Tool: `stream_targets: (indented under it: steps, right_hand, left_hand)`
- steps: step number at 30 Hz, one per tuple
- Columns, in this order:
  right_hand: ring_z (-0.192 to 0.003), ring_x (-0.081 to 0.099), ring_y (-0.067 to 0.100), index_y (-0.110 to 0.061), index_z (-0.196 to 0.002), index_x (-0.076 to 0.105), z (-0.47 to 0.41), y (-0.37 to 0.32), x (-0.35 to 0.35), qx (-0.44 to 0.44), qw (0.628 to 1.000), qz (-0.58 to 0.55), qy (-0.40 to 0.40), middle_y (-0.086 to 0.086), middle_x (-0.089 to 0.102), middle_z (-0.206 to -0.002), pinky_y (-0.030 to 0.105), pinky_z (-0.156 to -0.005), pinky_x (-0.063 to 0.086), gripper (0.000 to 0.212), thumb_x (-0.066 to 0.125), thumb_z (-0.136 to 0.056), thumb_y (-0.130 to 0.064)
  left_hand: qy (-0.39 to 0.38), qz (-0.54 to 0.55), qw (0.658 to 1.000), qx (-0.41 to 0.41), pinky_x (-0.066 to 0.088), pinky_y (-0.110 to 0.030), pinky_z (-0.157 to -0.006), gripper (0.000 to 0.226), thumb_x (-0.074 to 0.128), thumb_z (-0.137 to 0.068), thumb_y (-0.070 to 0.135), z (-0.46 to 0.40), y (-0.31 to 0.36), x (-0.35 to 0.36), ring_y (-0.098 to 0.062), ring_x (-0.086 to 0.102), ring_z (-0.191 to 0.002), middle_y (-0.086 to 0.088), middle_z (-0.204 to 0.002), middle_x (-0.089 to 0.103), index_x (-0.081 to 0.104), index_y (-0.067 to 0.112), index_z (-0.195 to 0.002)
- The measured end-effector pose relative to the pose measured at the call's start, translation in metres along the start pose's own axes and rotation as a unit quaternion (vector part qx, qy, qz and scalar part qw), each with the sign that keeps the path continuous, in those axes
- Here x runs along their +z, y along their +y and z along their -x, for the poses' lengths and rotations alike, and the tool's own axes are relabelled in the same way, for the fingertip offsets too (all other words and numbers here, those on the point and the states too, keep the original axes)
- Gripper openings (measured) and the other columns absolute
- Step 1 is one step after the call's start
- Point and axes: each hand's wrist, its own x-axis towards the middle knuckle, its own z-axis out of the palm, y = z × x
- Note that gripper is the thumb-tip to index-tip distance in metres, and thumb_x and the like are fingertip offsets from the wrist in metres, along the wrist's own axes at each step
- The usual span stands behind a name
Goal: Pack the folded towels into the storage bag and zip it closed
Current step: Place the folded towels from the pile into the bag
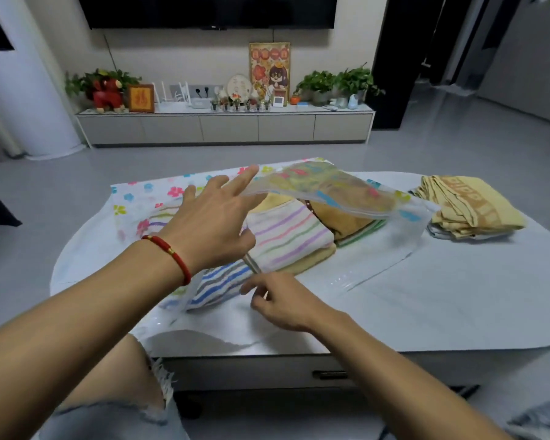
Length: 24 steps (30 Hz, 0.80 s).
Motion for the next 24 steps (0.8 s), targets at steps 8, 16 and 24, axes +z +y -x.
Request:
stream_targets:
  steps: [8,16,24]
  right_hand:
    - [-0.055,0.064,0.002,-0.031,-0.094,0.075,0.095,0.139,-0.174,0.154,0.983,0.082,0.05,-0.007,0.077,-0.075,0.009,-0.053,0.042,0.025,0.058,-0.091,-0.013]
    - [-0.107,0.063,0.04,-0.014,-0.109,0.076,0.095,0.294,-0.277,0.304,0.862,0.21,0.346,0.018,0.072,-0.115,0.045,-0.088,0.054,0.024,0.057,-0.096,-0.019]
    - [-0.133,0.042,0.05,-0.016,-0.143,0.043,0.041,0.358,-0.309,0.454,0.817,0.136,0.33,0.029,0.05,-0.142,0.053,-0.109,0.035,0.049,0.044,-0.104,-0.045]
  left_hand:
    - [0.025,-0.015,0.996,0.086,0.025,-0.07,-0.109,0.059,0.057,-0.085,0.046,-0.064,0.054,0.02,-0.035,0.011,-0.148,0.006,-0.166,0.004,0.043,0.04,-0.142]
    - [-0.003,0.007,0.991,0.131,0.03,-0.069,-0.106,0.056,0.059,-0.084,0.049,-0.137,0.082,0.022,-0.033,0.01,-0.149,0.01,-0.166,0.004,0.051,0.04,-0.139]
    - [-0.011,0.024,0.993,0.115,0.031,-0.063,-0.11,0.057,0.053,-0.082,0.05,-0.159,0.09,0.026,-0.029,0.012,-0.149,0.013,-0.165,0.008,0.053,0.039,-0.138]
